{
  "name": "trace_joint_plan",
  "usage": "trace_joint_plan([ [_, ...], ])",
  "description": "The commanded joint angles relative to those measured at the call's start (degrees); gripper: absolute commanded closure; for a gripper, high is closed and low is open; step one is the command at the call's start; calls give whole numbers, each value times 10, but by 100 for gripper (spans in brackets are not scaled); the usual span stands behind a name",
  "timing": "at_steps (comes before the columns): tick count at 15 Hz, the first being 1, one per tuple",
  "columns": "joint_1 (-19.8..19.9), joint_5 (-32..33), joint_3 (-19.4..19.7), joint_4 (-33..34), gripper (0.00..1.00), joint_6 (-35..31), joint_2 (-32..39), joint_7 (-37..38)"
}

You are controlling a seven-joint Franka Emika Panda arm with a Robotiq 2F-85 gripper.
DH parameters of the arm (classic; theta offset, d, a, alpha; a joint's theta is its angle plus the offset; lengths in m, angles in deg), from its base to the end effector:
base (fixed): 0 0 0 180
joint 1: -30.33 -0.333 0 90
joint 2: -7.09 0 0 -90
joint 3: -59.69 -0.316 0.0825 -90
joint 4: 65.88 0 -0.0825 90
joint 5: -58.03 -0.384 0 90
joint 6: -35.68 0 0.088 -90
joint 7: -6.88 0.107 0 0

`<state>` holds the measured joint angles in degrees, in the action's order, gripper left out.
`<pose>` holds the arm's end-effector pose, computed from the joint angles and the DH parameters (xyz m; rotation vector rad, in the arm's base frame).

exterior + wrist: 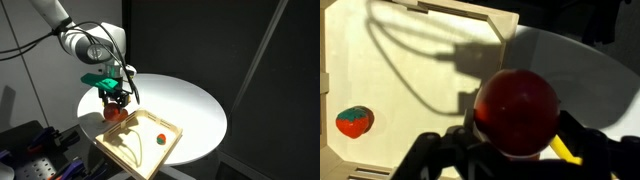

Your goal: Remove the big red tomato from the box

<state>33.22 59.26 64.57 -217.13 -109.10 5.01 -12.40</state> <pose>0.4144 -0.0560 0.2509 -3.1110 -0.3421 0.1199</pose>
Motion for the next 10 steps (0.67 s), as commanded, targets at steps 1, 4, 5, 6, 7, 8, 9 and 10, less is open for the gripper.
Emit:
trace_joint_plan([
  [1, -1, -11, -6, 6, 44, -23, 10, -10],
  [4, -1, -12, -10, 7, 44, -41, 19, -10],
  [5, 2, 0, -9, 1, 19, -29, 11, 0],
  [6, 2, 0, -10, 1, 19, -33, 14, 0],
  [7, 2, 0, -10, 1, 19, -36, 16, 0],
  [8, 2, 0, -10, 1, 19, -37, 17, 0],
  [9, 2, 0, -10, 2, 19, -37, 18, 0],
  [10, 2, 0, -10, 2, 19, -37, 18, 0],
])
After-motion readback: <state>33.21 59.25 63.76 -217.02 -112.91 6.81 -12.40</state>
